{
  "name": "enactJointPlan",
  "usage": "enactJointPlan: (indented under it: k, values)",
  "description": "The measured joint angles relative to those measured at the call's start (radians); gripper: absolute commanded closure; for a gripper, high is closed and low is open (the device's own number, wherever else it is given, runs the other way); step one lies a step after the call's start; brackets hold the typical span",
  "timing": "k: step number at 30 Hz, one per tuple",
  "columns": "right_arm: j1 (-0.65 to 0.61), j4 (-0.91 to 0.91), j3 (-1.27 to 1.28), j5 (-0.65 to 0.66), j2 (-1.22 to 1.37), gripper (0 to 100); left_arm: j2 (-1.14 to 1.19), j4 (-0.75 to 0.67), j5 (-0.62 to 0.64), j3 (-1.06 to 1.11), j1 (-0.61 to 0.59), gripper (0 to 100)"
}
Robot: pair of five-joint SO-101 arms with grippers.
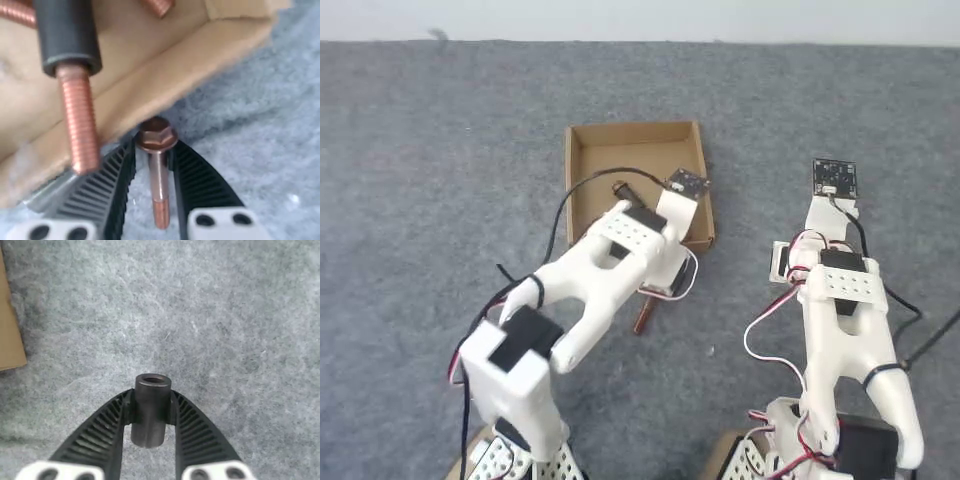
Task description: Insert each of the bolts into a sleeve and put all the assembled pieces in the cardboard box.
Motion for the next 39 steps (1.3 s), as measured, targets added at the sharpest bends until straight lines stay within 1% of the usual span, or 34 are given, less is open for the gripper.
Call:
enactJointPlan:
  k: [4, 15, 18, 23, 26, 28, 30, 33, 39]
  values:
    - [0.0, 0.0, 0.0, 0.0, 0.0, 99.1, 0.041, 0.035, -0.002, -0.058, 0.0, 100]
    - [0.0, 0.0, 0.0, 0.0, 0.0, 99.1, 0.021, 0.026, 0.002, -0.041, 0.0, 99]
    - [0.0, 0.0, 0.0, 0.0, 0.0, 99.1, -0.048, -0.014, 0.002, 0.04, -0.006, 99]
    - [-0.002, 0.0, 0.0, 0.0, 0.0, 99.1, -0.242, -0.089, 0.003, 0.209, -0.008, 99]
    - [-0.044, 0.0, 0.0, 0.0, 0.0, 99.0, -0.376, -0.112, 0.0, 0.295, -0.008, 99]
    - [-0.086, 0.0, 0.003, 0.0, 0.0, 99.0, -0.462, -0.114, -0.025, 0.341, -0.014, 99]
    - [-0.12, 0.0, 0.02, 0.0, -0.005, 99.0, -0.545, -0.115, -0.054, 0.381, -0.035, 99]
    - [-0.13, 0.0, 0.023, 0.0, -0.012, 99.0, -0.654, -0.141, -0.071, 0.43, -0.094, 99]
    - [-0.16, 0.0, 0.025, 0.0, -0.012, 99.1, -0.813, -0.285, -0.071, 0.532, -0.31, 99]
